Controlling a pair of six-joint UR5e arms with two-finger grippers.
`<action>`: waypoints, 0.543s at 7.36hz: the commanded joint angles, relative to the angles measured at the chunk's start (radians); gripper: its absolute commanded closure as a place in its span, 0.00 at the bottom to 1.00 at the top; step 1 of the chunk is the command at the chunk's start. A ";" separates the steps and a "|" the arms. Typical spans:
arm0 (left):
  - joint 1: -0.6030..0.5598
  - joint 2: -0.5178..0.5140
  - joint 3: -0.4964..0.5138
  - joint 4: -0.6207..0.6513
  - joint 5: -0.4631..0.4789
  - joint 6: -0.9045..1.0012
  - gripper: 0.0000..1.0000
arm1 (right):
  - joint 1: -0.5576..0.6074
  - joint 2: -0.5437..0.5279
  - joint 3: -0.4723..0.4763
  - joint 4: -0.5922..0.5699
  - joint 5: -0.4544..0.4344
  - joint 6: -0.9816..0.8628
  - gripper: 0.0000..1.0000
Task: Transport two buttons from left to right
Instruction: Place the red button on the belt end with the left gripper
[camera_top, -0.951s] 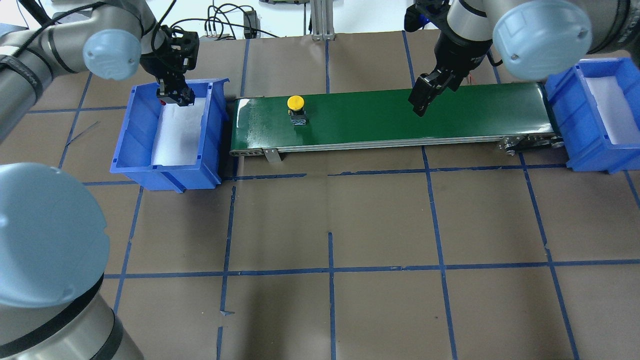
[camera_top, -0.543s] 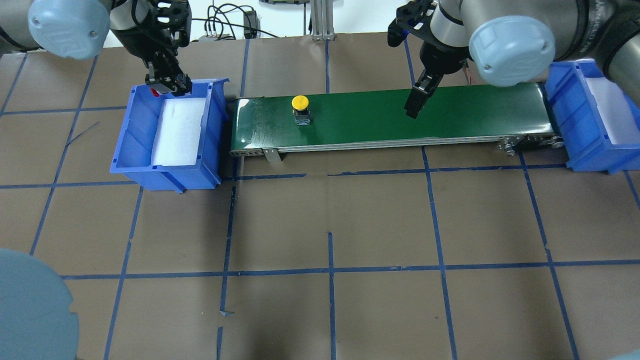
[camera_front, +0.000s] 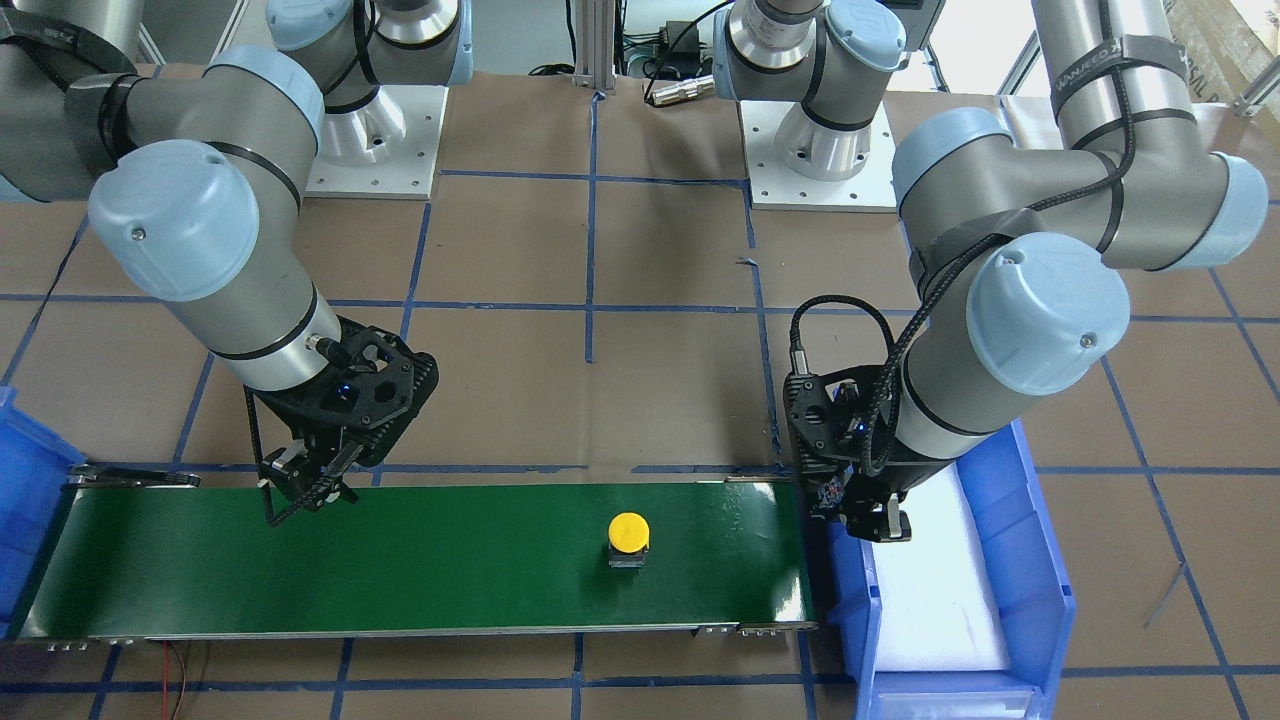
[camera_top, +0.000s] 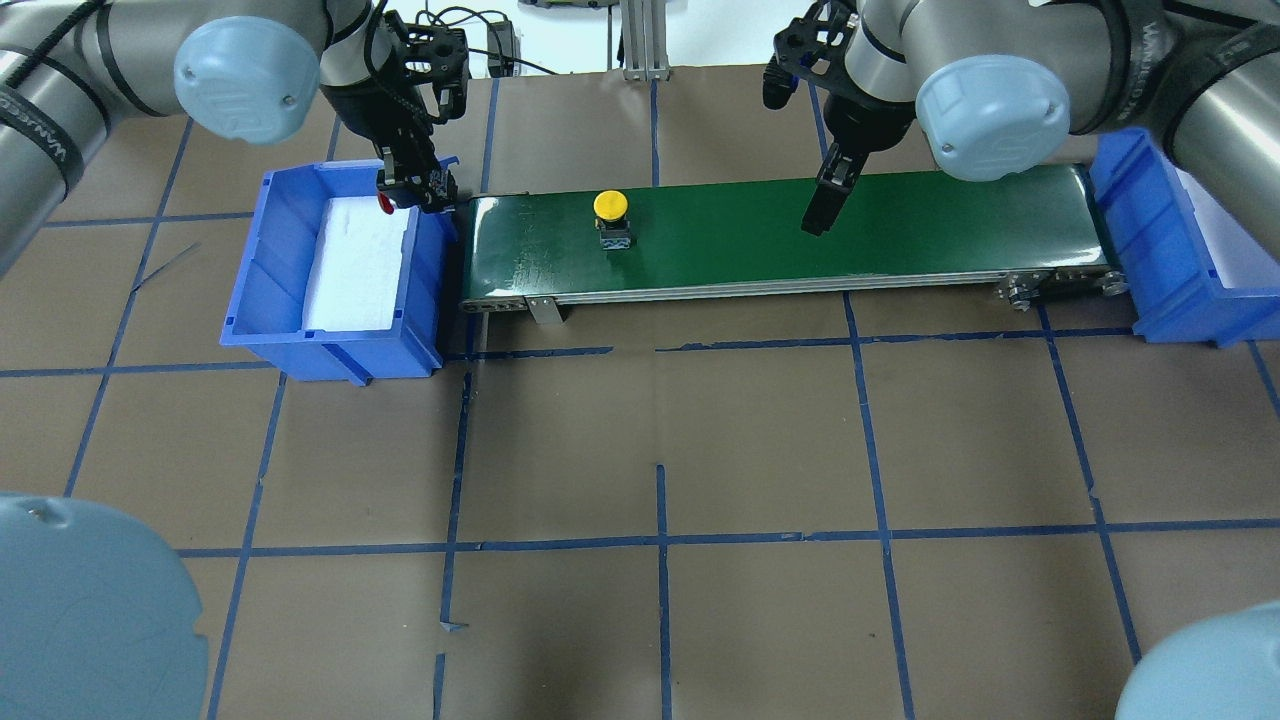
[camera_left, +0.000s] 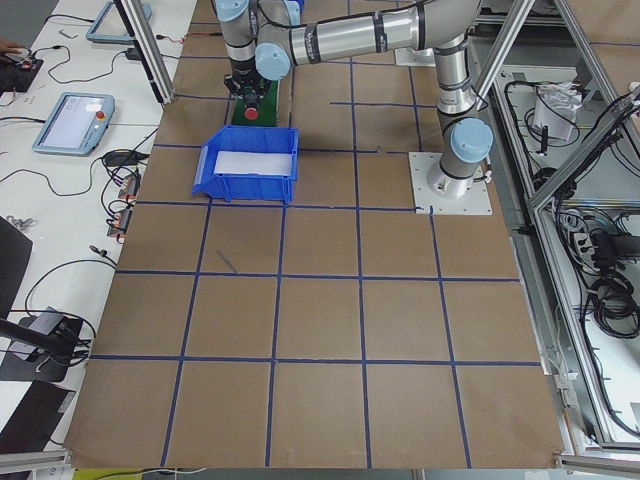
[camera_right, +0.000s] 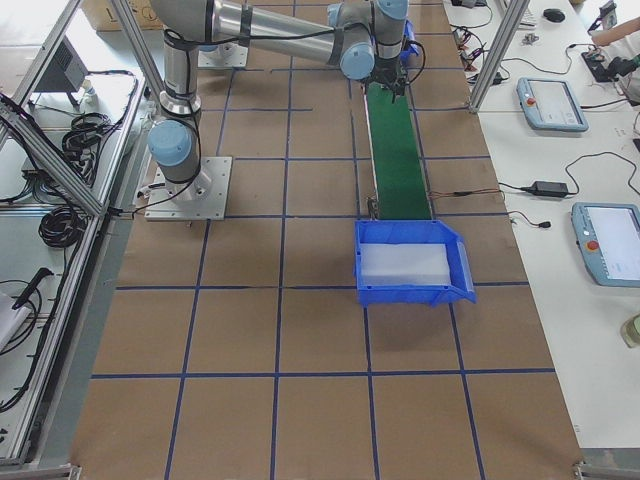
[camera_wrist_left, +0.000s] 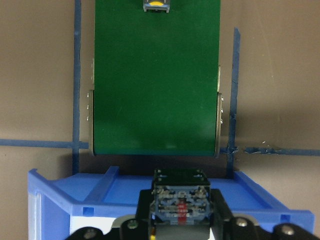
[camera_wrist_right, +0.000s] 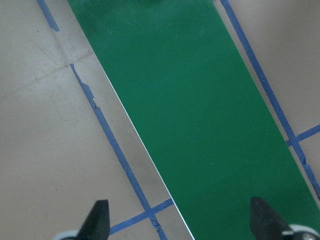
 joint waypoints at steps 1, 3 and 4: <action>-0.033 -0.037 -0.001 0.054 -0.001 -0.023 0.84 | -0.002 0.001 -0.006 -0.002 -0.003 -0.005 0.00; -0.062 -0.098 -0.001 0.140 0.001 -0.040 0.84 | -0.002 0.019 0.001 -0.004 0.000 -0.033 0.00; -0.064 -0.122 -0.001 0.151 0.001 -0.043 0.84 | -0.002 0.019 -0.008 -0.002 -0.006 -0.033 0.00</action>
